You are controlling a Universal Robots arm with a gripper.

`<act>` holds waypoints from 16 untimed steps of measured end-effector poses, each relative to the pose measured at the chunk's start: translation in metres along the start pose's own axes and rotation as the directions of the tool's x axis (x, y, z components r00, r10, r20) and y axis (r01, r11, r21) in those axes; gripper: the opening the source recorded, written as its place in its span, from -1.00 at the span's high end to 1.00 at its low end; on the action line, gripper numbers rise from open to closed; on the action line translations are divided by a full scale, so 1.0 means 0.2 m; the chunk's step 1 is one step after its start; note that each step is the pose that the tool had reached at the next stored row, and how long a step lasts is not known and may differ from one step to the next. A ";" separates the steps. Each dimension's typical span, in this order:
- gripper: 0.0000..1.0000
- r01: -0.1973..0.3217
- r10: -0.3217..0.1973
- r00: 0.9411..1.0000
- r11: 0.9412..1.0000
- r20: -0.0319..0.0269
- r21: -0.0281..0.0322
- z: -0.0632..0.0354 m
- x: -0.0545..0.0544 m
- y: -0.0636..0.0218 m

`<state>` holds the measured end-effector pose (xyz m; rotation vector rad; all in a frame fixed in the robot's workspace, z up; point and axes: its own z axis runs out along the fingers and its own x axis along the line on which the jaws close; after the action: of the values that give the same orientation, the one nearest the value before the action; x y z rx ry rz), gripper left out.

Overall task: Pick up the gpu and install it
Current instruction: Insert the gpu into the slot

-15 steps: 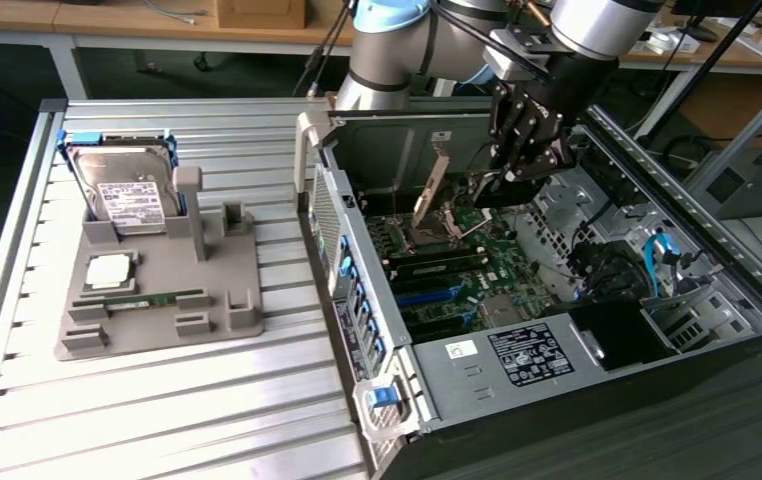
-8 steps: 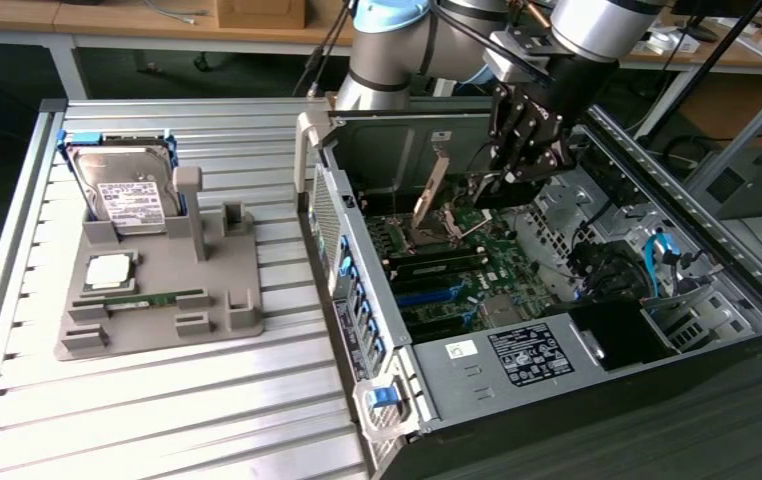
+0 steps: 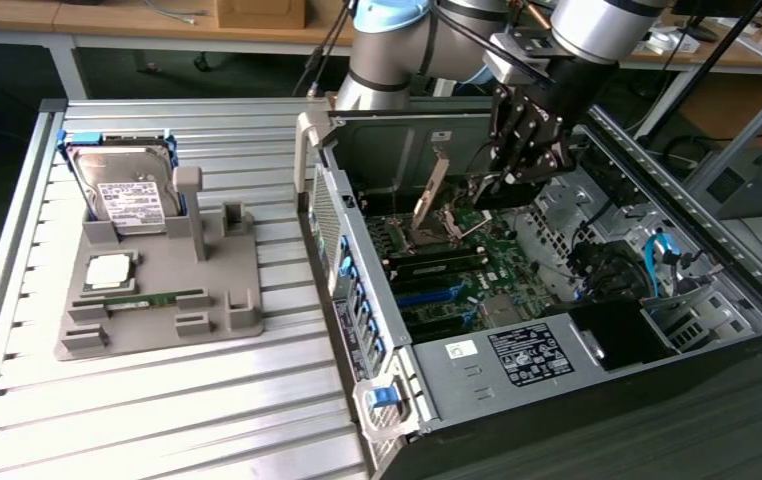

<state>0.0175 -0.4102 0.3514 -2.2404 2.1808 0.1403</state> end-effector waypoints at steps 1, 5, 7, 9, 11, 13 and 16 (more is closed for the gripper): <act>0.47 0.000 0.000 1.000 1.000 0.000 0.000 0.001 0.00 0.000; 0.47 0.000 0.000 1.000 1.000 0.001 0.000 0.002 0.00 0.000; 0.47 0.000 0.000 1.000 1.000 0.001 0.000 0.003 0.01 0.001; 0.47 0.000 0.000 1.000 1.000 0.002 0.000 0.004 0.01 0.000; 0.47 0.000 0.000 1.000 1.000 0.002 0.000 0.005 0.01 0.001; 0.47 0.000 0.000 1.000 1.000 0.002 0.000 0.006 0.01 0.001; 0.47 0.000 0.000 1.000 1.000 0.003 0.000 0.008 0.01 0.001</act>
<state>0.0174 -0.4129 0.3497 -2.2387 2.1791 0.1435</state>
